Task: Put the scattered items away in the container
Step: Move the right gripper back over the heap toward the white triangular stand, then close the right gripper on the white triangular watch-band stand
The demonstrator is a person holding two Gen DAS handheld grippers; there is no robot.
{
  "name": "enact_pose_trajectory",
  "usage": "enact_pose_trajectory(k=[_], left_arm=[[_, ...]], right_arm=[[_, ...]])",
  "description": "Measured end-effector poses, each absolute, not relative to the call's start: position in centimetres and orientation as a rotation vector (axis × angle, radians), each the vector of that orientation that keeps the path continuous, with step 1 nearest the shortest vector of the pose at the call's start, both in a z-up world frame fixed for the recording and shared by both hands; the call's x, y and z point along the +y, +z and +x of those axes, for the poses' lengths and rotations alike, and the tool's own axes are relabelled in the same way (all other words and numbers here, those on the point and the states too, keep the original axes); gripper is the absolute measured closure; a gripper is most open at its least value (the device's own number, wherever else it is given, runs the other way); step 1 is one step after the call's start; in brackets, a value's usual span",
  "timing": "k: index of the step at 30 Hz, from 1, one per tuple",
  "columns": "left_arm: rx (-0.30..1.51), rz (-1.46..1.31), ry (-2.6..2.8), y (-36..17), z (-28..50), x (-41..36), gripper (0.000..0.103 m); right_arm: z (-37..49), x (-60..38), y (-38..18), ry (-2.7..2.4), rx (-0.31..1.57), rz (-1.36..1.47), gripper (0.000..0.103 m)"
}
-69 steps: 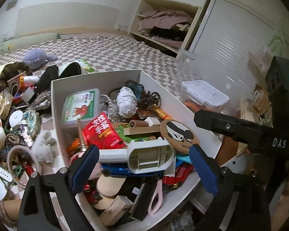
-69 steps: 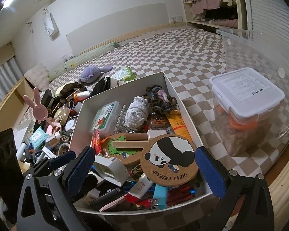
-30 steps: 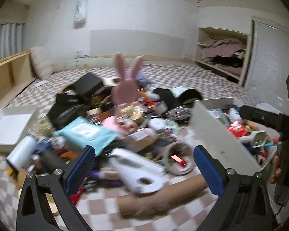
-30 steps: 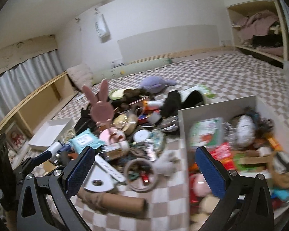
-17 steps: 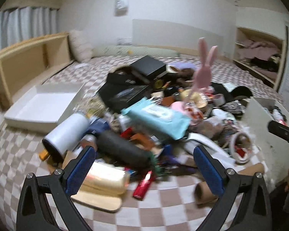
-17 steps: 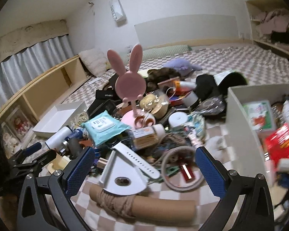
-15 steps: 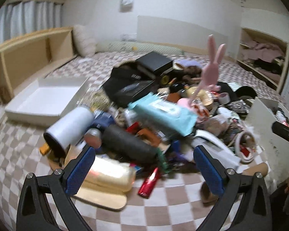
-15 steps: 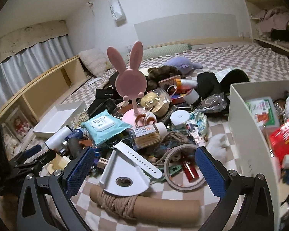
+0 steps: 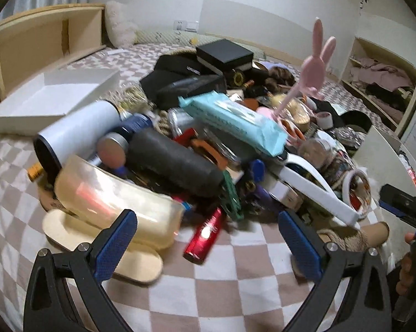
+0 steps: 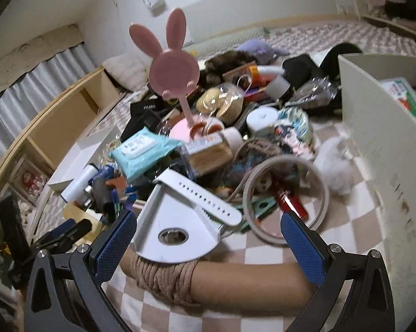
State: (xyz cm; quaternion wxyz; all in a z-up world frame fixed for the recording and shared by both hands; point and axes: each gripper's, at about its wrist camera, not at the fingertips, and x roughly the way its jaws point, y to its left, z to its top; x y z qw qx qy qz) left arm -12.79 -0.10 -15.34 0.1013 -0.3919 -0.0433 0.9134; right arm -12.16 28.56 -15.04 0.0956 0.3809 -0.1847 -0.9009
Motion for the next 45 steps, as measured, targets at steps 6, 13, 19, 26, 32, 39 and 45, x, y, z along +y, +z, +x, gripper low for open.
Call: enact_pose_trajectory(k=[6,13,19,26,32,39,45], left_arm=[[-0.139,-1.151,2.646,-15.2,-12.2,0.7,0.0],[-0.139,-1.144,2.636,-15.2,-12.3,0.7,0.0],[-0.186,-1.14,2.619,-15.2,-12.6,0.4,0.0],[-0.2,-1.133,2.595,-15.1,-12.8,0.7,0.0],[-0.175,-1.112,2.533,-15.1,-12.6,2.0,0.0],[-0.27,-1.101,2.41,-15.4,-12.6,3.7,0.008],[-0.388,-1.132,2.309,-16.3,-13.3,5.2,0.037]], right_arm=[[-12.6,26.9,-15.7,-2.556,-0.519,1.167,0.0],[-15.4,25.8,-17.1,-2.37,-0.483,1.279,0.0],[-17.8,26.6,-18.9,-2.226,-0.539,1.378,0.0],[-18.7,26.7,-20.0,-1.948,-0.802,1.356,0.0],[-17.4,26.3,-19.0,-1.817,-0.936,1.245,0.0],[-16.6,26.4,-18.6,-1.82,-0.993,1.214,0.0],[-16.7,27.0,-18.7,-1.804,-1.054,1.191,0.0]])
